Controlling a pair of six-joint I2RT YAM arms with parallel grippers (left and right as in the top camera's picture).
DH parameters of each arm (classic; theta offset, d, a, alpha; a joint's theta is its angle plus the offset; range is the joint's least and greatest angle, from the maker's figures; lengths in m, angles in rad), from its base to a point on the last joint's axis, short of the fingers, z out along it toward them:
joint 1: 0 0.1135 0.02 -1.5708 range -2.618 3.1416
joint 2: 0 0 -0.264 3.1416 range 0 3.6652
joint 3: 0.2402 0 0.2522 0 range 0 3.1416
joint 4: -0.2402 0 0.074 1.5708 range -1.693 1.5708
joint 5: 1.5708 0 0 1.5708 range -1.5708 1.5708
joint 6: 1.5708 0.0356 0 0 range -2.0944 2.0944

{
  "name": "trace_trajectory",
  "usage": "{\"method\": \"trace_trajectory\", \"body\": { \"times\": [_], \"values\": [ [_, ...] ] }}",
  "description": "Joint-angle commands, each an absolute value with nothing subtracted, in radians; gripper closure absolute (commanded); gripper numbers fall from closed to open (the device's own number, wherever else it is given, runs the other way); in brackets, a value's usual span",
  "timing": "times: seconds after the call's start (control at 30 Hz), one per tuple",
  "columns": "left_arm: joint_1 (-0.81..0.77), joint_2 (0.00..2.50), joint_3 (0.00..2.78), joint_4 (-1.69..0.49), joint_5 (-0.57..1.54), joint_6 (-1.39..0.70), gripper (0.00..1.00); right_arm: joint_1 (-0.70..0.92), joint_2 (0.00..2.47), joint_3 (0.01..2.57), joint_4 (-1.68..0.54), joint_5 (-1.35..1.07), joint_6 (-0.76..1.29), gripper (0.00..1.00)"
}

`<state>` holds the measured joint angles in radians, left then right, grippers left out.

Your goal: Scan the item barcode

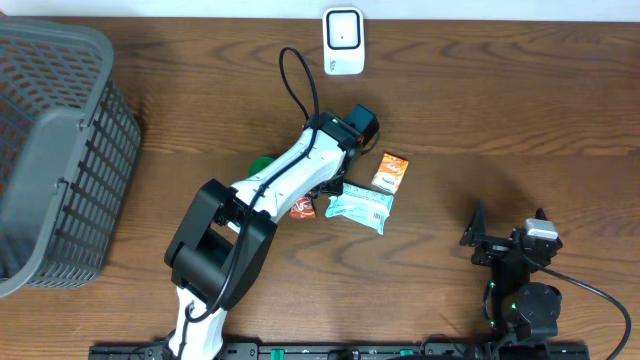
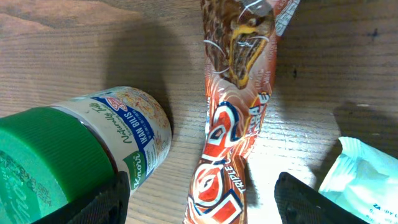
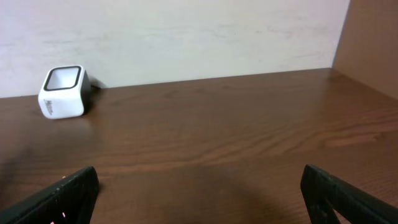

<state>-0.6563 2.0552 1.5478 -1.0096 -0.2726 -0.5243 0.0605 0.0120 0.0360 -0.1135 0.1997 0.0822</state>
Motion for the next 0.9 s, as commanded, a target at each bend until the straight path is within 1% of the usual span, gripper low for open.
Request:
{"method": "trace_trajectory", "body": {
  "times": [0.0,0.03,0.13,0.2,0.23,0.27,0.57,0.87],
  "values": [
    [-0.651,2.017,1.56,-1.009,-0.298,-0.55,0.25,0.065,0.007,0.032,-0.113,0.208,0.07,0.01],
    [-0.65,2.009,1.56,-1.004,-0.299,-0.55,0.27,0.065,0.007,0.032,-0.113,0.208,0.07,0.01],
    [-0.644,1.984,1.561,-0.973,-0.3,-0.551,0.5,0.065,0.007,0.032,-0.113,0.208,0.07,0.01],
    [-0.641,1.975,1.561,-0.948,-0.297,-0.552,0.76,0.065,0.007,0.032,-0.113,0.208,0.07,0.01],
    [-0.64,1.974,1.561,-0.937,-0.297,-0.561,0.88,0.065,0.007,0.032,-0.113,0.208,0.07,0.01],
    [-0.64,1.974,1.561,-0.925,-0.296,-0.574,0.92,0.065,0.007,0.032,-0.113,0.208,0.07,0.01],
    [-0.625,1.987,1.553,-0.83,-0.281,-0.616,0.93,0.065,0.007,0.032,-0.113,0.208,0.07,0.01],
    [-0.573,2.043,1.552,-0.819,-0.2,-0.672,0.93,0.065,0.007,0.032,-0.113,0.208,0.07,0.01]
  ]
}}
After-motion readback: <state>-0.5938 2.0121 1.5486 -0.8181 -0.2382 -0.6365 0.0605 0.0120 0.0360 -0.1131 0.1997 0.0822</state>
